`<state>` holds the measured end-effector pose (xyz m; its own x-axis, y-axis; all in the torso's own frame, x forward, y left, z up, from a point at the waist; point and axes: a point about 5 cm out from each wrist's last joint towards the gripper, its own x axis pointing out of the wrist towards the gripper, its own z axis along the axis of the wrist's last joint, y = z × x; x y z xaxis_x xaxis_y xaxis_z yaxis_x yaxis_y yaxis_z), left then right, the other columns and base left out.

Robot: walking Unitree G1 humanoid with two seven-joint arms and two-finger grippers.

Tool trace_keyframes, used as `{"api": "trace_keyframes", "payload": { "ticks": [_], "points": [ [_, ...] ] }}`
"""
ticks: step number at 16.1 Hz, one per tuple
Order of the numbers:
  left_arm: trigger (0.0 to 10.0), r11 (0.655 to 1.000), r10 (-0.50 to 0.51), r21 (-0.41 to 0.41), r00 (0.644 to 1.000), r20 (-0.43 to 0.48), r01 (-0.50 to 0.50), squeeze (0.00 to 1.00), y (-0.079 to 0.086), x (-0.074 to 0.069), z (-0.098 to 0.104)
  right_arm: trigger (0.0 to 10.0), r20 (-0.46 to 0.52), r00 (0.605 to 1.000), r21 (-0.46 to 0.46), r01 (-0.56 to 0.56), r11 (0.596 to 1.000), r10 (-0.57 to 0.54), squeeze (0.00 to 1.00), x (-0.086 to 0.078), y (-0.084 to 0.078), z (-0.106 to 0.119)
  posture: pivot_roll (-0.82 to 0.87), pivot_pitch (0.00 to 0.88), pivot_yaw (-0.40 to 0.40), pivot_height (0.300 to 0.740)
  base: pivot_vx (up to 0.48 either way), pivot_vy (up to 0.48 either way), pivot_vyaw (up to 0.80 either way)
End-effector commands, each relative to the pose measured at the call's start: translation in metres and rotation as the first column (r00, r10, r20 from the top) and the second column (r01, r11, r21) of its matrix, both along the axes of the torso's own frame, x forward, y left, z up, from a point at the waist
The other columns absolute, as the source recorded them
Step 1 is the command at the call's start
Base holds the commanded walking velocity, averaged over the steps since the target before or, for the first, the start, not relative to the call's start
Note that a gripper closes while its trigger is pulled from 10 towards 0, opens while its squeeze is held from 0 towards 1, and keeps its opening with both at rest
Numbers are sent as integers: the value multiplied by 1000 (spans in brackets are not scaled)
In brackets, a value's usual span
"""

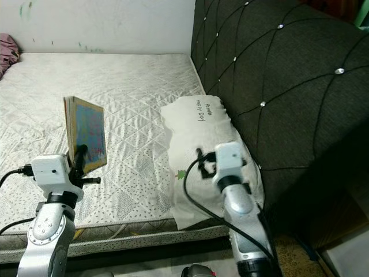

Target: Clean up the room

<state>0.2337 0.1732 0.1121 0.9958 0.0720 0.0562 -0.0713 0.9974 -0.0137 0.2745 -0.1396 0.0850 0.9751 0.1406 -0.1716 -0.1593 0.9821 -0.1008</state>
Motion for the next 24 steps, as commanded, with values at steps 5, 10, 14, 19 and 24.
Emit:
{"api": "trace_keyframes", "payload": {
  "ticks": [5,10,14,19,24],
  "points": [
    [10000,1000,-15,-7,996,85,16,0,-7,9,18,10000,-16,1000,-2,-16,1000,16,0,3,0,-2,28,0,-50,740,0,0,0],
    [10000,1000,-11,-9,997,76,12,0,-7,9,17,10000,17,1000,6,-4,1000,4,0,4,-2,4,26,0,-47,721,0,0,0],
    [10000,998,42,-37,999,30,-41,0,-3,7,6,10000,39,999,17,2,1000,-3,0,3,-3,8,21,0,-47,676,0,0,0],
    [10000,999,27,-42,999,39,-25,0,-4,10,7,10000,57,998,22,-2,1000,1,0,5,-2,10,23,0,-49,632,0,0,0],
    [10000,998,-3,-59,999,45,5,0,-7,11,8,10000,59,998,12,-5,1000,5,0,7,-2,10,22,0,-53,632,0,0,0]
  ]
}}
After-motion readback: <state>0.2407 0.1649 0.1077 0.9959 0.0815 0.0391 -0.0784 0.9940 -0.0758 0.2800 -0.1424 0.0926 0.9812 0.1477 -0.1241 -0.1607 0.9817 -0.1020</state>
